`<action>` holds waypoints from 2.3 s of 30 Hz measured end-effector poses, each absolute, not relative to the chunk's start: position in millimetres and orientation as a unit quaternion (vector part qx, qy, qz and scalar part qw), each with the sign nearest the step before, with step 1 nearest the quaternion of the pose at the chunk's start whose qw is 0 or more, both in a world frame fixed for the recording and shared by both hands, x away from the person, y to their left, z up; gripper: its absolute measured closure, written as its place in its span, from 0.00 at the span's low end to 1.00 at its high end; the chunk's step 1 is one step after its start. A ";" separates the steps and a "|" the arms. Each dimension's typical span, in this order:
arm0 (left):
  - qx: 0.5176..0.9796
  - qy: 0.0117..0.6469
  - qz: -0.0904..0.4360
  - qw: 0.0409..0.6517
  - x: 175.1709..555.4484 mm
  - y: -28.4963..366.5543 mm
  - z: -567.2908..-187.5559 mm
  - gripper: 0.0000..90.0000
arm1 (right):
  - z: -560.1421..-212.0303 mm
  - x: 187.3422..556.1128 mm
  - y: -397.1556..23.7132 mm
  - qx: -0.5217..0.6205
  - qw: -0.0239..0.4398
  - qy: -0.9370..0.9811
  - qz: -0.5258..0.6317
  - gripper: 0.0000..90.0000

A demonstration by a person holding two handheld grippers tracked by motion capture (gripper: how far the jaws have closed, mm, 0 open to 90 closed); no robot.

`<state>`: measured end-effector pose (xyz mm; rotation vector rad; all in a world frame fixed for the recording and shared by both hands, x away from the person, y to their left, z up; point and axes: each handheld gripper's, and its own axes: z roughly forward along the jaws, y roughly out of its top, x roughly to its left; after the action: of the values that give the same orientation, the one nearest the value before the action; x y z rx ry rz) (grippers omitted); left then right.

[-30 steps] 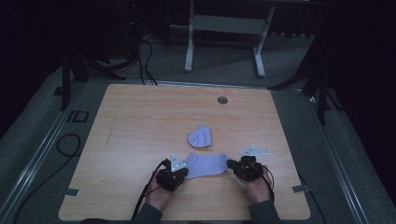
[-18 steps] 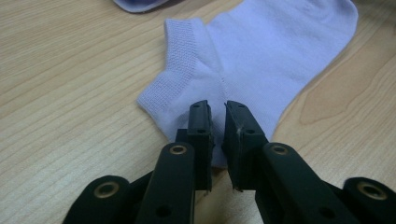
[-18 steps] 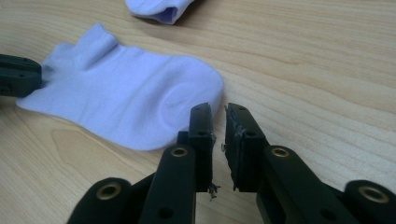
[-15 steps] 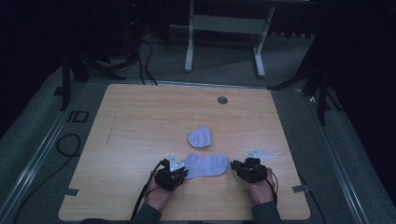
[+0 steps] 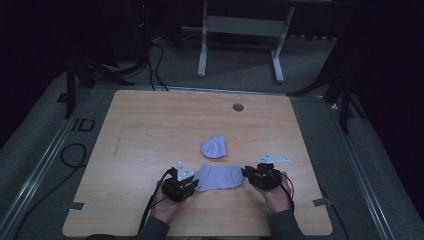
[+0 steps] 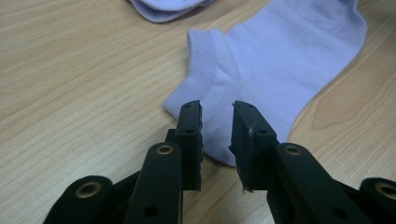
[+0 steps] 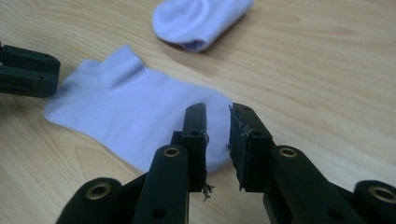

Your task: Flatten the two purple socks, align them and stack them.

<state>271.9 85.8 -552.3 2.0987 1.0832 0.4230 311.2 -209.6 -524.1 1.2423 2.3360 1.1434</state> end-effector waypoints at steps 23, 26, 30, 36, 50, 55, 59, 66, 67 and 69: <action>0.809 0.430 0.166 0.364 274.1 91.9 -551.5 0.81 | -517.7 378.1 -108.8 0.340 0.134 0.865 0.344 0.84; 0.808 0.431 0.165 0.366 274.2 91.6 -551.8 0.80 | -519.3 386.6 -101.8 0.345 0.131 0.864 0.341 0.81; 0.811 0.429 0.165 0.363 274.2 91.0 -552.0 0.80 | -521.2 395.9 -92.3 0.348 0.129 0.865 0.337 0.77; 0.811 0.427 0.164 0.365 274.2 90.4 -552.3 0.79 | -527.6 406.7 -76.9 0.344 0.122 0.871 0.329 0.70; 0.812 0.427 0.161 0.364 273.7 89.0 -552.9 0.78 | -542.7 424.9 -68.4 0.377 0.083 0.874 0.297 0.84; 0.813 0.426 0.160 0.362 274.0 88.3 -553.6 0.78 | -543.2 430.2 -76.0 0.401 0.054 0.860 0.310 0.94; 0.813 0.427 0.161 0.362 274.2 88.7 -553.5 0.79 | -542.2 429.5 -77.2 0.404 0.058 0.858 0.311 0.99; 0.813 0.427 0.161 0.362 274.4 89.0 -553.7 0.79 | -530.8 421.3 -81.9 0.401 0.058 0.850 0.336 0.99; 0.813 0.427 0.161 0.362 274.4 89.0 -553.8 0.79 | -529.1 420.1 -82.6 0.400 0.058 0.850 0.338 0.99; 0.813 0.428 0.161 0.362 274.5 88.7 -554.0 0.79 | -525.3 418.2 -84.4 0.398 0.059 0.848 0.345 0.99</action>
<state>274.5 88.7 -554.0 2.0929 1.1011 0.4140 418.2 -84.4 -525.3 1.2053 2.5687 1.0463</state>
